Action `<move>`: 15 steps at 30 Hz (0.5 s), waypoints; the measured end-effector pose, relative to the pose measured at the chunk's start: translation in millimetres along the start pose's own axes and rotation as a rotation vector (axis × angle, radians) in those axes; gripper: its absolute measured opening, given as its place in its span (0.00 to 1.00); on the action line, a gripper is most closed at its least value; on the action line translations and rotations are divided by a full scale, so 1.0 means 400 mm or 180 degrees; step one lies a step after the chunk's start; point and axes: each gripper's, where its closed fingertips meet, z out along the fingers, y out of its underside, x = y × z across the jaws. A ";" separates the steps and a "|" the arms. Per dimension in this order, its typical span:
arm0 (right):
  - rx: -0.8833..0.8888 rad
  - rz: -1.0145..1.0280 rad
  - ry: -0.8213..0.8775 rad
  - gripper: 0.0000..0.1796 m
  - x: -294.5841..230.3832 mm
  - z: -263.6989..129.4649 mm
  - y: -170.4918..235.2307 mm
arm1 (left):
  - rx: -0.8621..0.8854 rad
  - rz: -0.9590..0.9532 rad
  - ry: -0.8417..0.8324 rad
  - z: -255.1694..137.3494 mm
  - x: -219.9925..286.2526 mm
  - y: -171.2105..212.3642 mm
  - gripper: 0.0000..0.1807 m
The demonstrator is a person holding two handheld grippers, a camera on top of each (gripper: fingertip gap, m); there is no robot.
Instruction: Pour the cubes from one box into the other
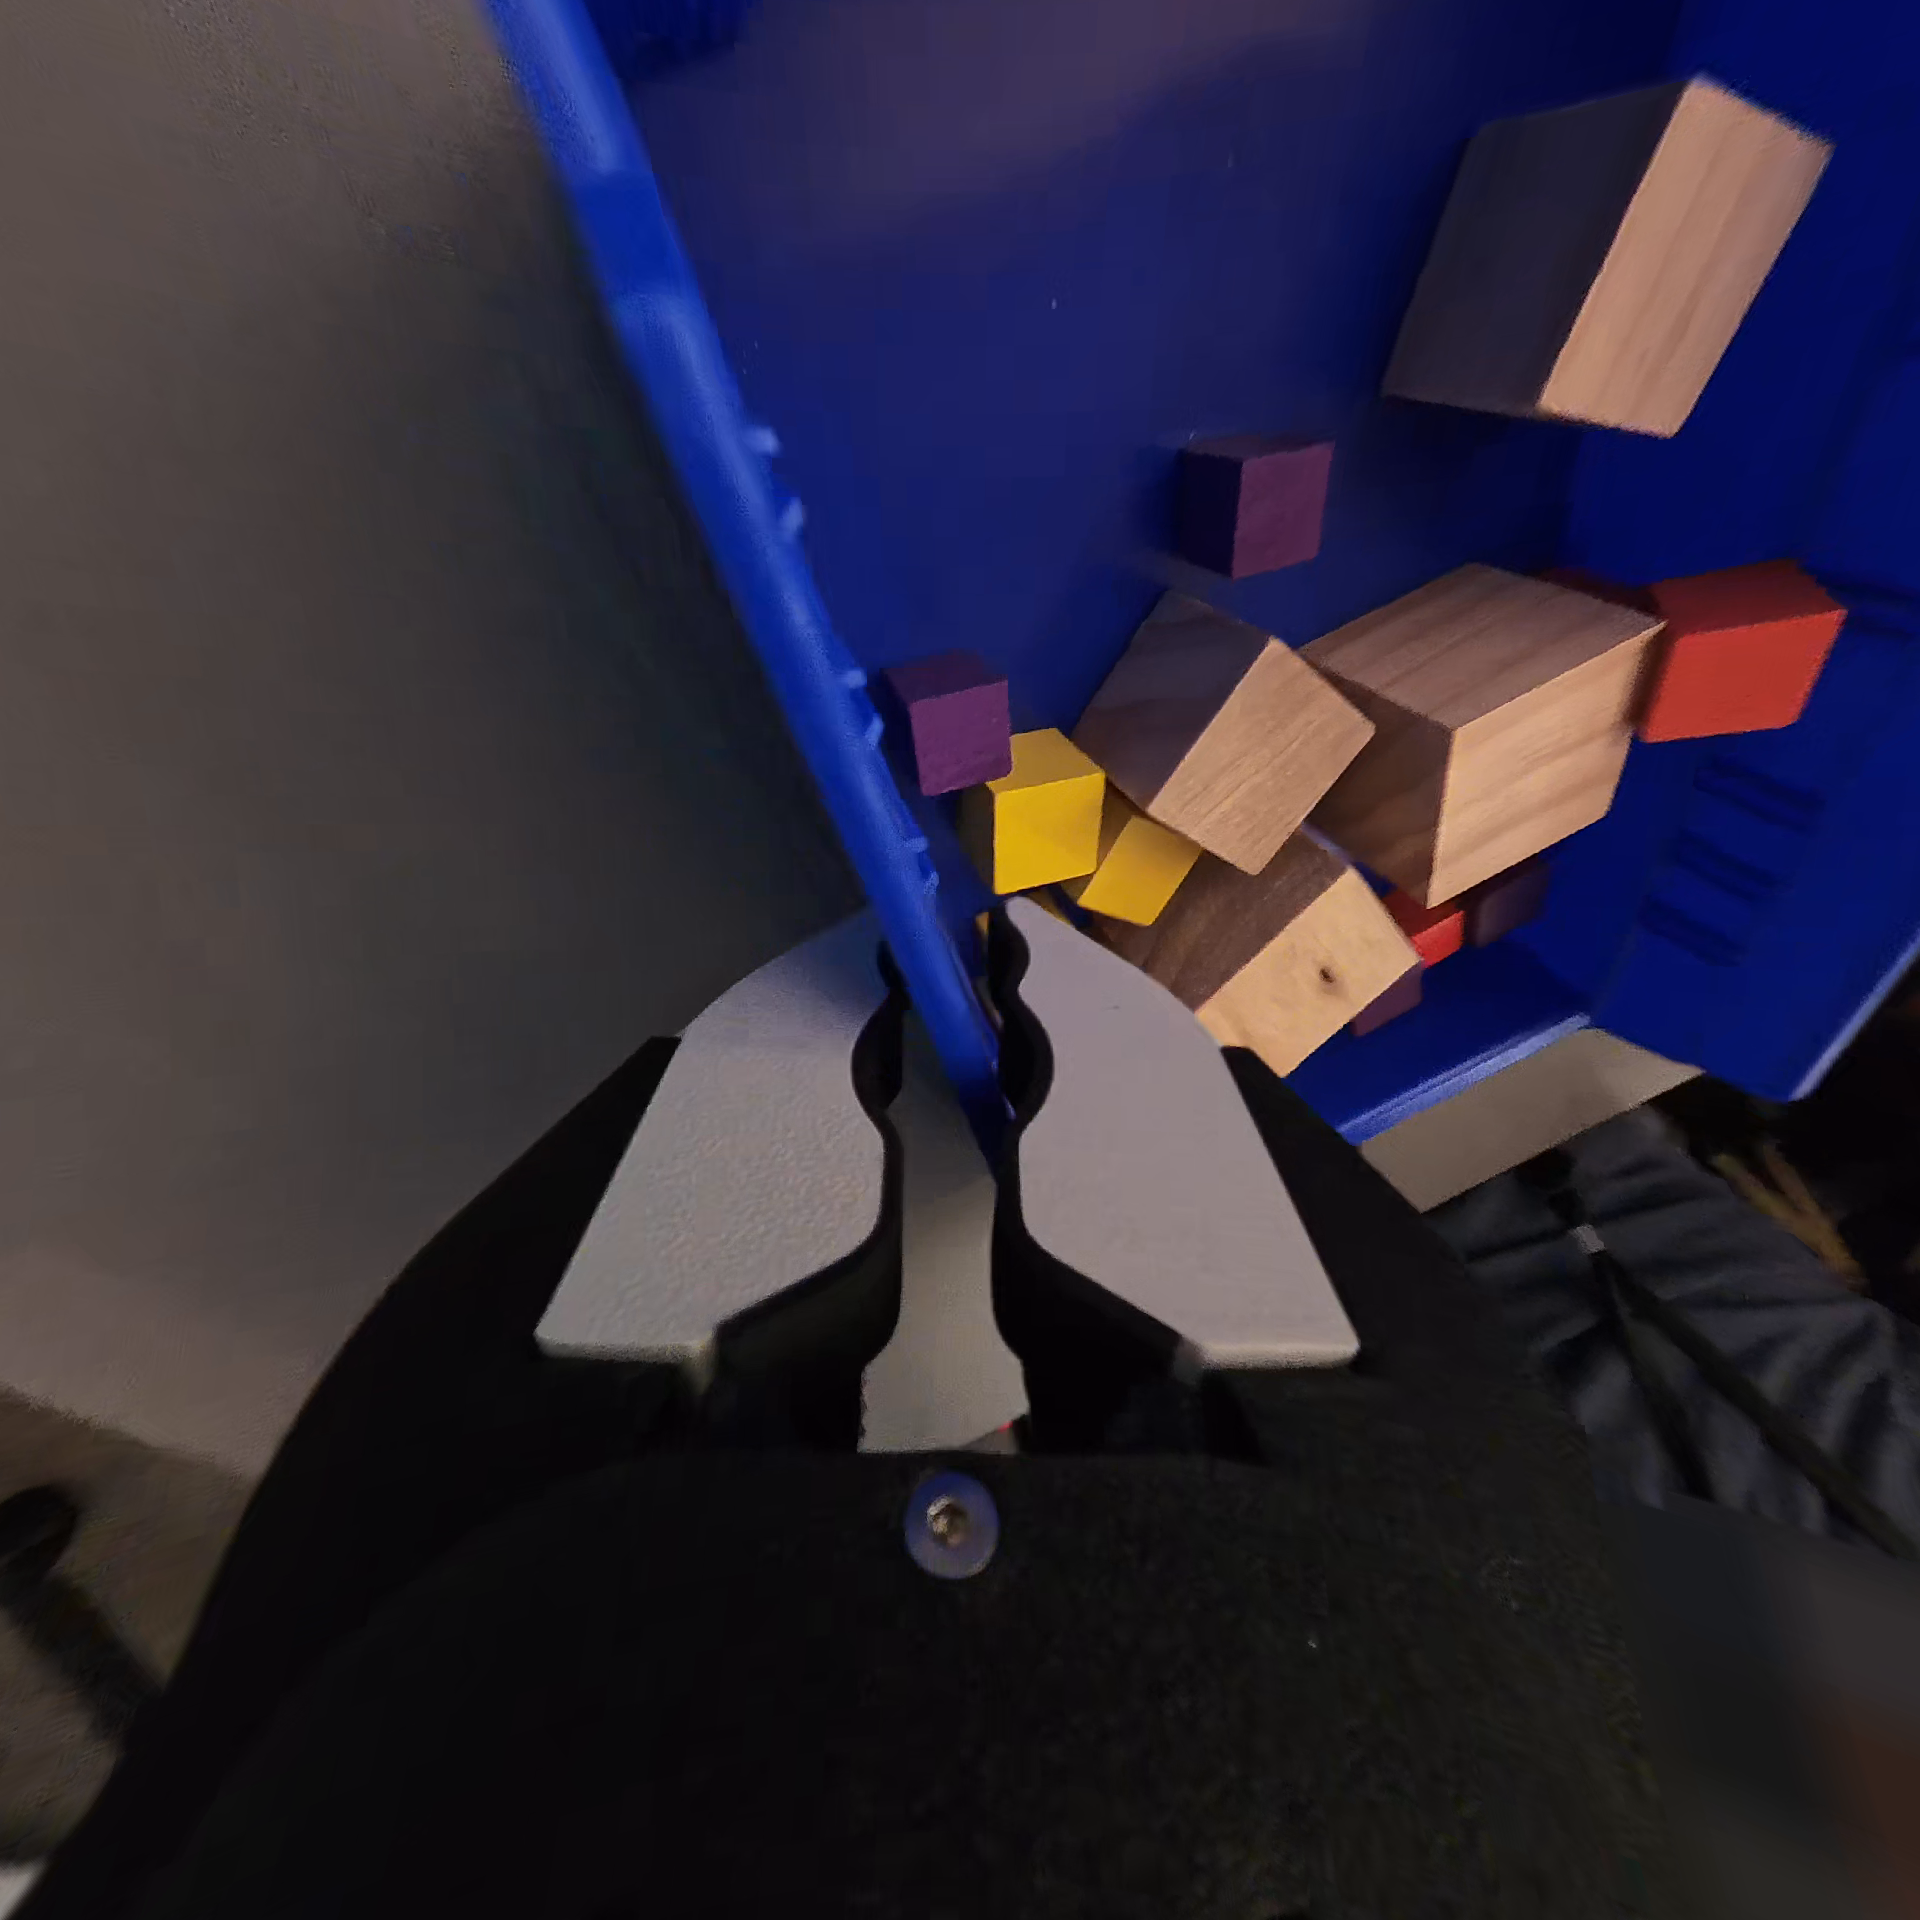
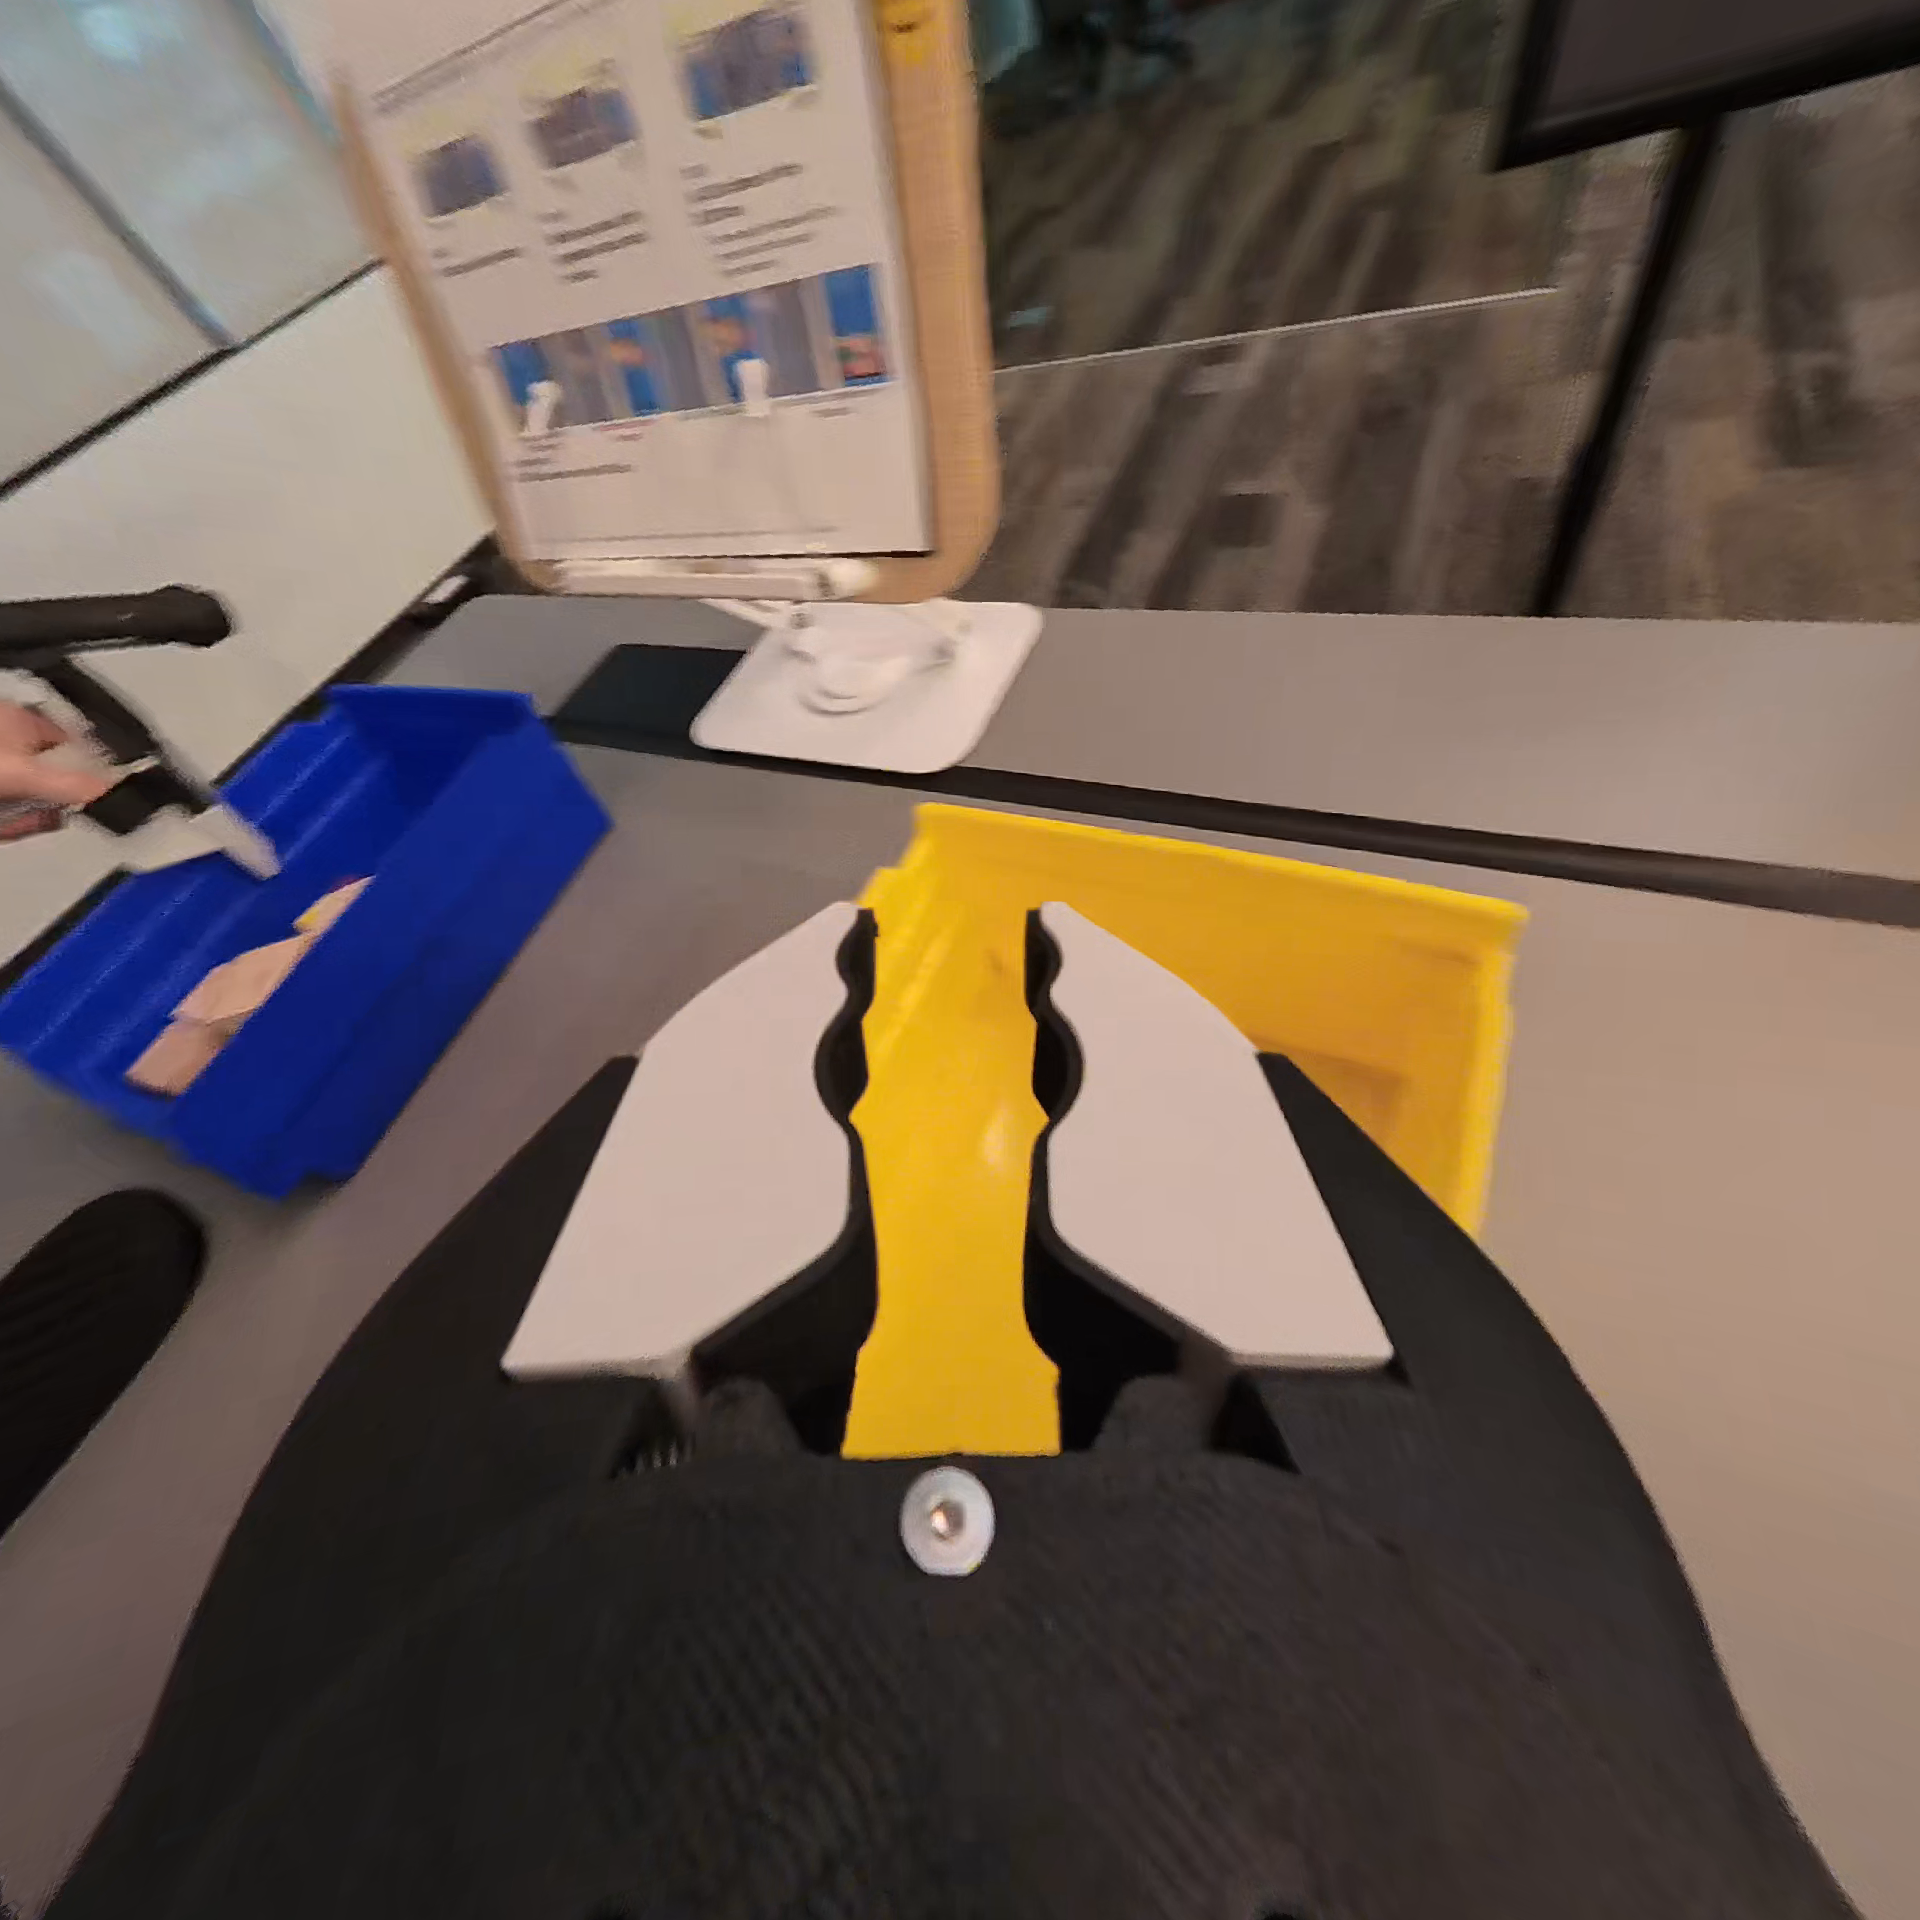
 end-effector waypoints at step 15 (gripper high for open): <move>-0.1101 -0.0096 -0.0653 0.22 -0.502 0.488 0.137 | 0.0967 -0.0943 0.1195 -0.005 0.023 -0.024 0.20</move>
